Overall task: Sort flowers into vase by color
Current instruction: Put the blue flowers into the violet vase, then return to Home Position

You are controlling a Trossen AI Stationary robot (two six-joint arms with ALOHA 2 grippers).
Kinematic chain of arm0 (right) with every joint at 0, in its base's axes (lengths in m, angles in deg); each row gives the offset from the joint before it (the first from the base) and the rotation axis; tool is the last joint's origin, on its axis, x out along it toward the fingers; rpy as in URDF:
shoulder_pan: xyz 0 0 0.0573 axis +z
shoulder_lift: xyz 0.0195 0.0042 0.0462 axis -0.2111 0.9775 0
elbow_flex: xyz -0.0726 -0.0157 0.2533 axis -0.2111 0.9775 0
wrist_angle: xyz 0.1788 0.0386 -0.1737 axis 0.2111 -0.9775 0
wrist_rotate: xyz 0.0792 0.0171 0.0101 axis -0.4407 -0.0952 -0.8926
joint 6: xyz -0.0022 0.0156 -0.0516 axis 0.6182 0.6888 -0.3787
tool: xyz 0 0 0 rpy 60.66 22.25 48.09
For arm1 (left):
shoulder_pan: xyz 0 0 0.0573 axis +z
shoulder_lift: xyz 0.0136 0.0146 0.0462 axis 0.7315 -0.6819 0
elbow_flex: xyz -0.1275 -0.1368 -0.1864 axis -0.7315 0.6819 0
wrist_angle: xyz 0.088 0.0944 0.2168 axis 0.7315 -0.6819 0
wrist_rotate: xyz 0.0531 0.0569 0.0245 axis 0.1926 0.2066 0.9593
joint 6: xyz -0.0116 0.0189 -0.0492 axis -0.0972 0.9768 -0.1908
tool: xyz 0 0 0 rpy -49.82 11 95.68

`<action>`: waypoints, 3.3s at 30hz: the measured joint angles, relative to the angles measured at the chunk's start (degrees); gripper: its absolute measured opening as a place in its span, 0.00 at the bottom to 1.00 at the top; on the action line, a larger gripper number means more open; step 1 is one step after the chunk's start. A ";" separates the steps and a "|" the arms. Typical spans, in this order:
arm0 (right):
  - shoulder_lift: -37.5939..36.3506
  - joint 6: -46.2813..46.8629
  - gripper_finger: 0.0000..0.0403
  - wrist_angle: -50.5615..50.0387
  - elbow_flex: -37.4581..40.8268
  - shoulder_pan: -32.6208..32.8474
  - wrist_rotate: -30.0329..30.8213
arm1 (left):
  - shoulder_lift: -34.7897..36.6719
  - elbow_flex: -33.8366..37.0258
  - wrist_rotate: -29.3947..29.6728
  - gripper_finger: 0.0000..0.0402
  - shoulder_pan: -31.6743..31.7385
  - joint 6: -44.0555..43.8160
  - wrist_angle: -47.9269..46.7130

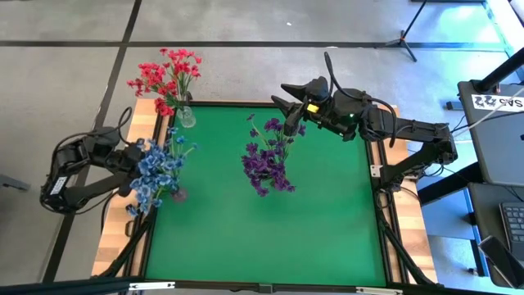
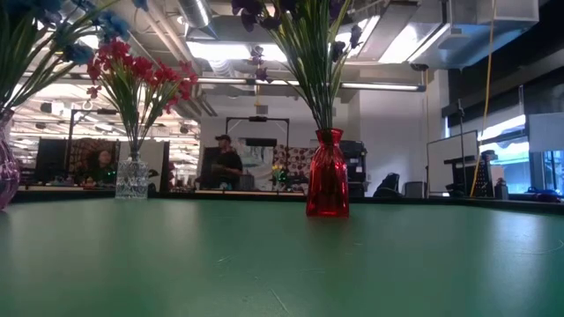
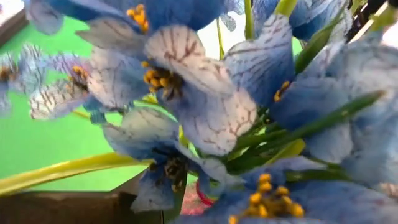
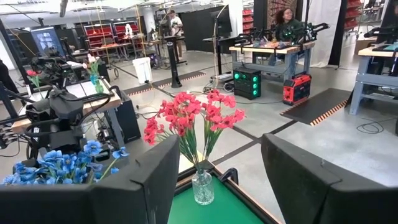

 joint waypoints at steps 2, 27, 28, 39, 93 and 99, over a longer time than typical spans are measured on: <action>0.00 0.00 0.56 0.00 -0.01 0.00 0.00 | -0.46 -0.33 -0.39 0.40 0.00 -2.16 -0.81; 0.02 -1.49 0.56 0.04 0.00 0.00 0.00 | -5.40 -12.43 1.61 0.40 -0.02 -7.58 -9.78; 0.02 -1.49 0.56 0.04 0.00 0.00 0.00 | -5.40 -13.10 1.98 0.40 -0.02 -8.68 -9.73; 0.02 -1.90 0.56 0.04 0.00 -0.72 -0.05 | -5.36 -13.62 -0.10 0.40 -0.02 -12.09 -9.75; 0.04 -2.86 0.56 0.00 0.00 -2.23 -4.42 | -4.69 -33.16 6.71 0.40 -0.20 -25.79 -2.35; 0.04 -2.42 0.43 -0.46 0.00 -0.12 2.02 | -4.09 -33.94 9.50 0.40 1.25 -27.46 7.88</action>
